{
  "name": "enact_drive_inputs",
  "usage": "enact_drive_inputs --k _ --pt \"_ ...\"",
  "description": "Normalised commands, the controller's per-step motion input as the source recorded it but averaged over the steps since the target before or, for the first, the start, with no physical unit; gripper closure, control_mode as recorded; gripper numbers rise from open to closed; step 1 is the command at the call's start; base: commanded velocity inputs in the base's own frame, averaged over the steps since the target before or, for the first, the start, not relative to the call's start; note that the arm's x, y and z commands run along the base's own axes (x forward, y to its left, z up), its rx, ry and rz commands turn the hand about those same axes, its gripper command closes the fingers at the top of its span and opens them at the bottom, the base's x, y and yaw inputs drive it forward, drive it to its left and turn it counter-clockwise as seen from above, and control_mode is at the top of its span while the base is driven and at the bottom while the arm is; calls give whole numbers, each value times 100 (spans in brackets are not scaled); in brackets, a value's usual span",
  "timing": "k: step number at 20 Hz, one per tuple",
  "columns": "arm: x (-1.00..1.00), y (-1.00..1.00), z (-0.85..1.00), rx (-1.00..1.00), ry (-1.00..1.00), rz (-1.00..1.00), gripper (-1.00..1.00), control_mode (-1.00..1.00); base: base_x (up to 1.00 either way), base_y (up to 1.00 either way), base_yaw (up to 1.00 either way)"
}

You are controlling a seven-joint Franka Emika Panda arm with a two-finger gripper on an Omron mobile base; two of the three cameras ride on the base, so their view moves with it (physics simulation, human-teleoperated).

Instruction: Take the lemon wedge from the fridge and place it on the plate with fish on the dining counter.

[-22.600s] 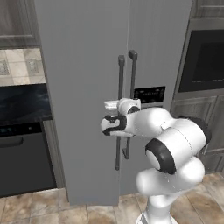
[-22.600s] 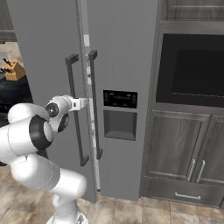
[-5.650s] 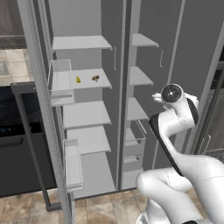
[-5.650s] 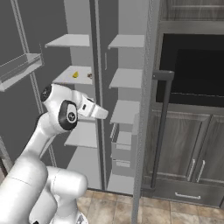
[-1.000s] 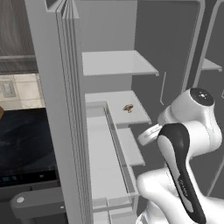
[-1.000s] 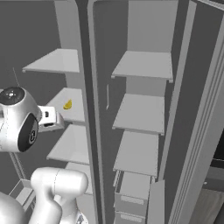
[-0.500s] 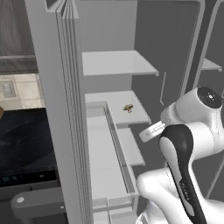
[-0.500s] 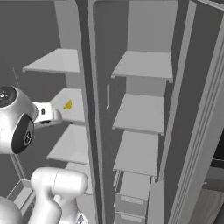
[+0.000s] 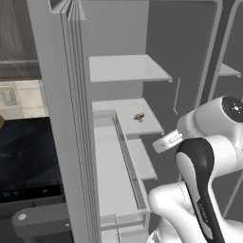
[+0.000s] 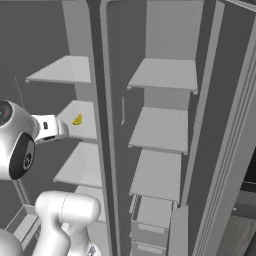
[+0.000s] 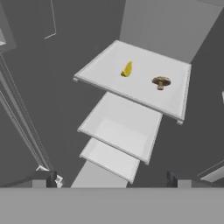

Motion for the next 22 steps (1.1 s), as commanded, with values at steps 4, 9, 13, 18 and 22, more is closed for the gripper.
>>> enact_drive_inputs --k 4,9,13,18,22 --pt "0 0 0 0 0 0 -100 -100 0 0 0" --pt "0 0 10 0 -5 -2 -100 -100 0 0 0" --pt "0 2 25 0 -6 -9 -100 -100 0 0 0" --pt "0 0 6 2 -2 -13 -100 -100 0 0 0" --pt "3 0 1 10 0 -14 -100 -100 0 0 0"
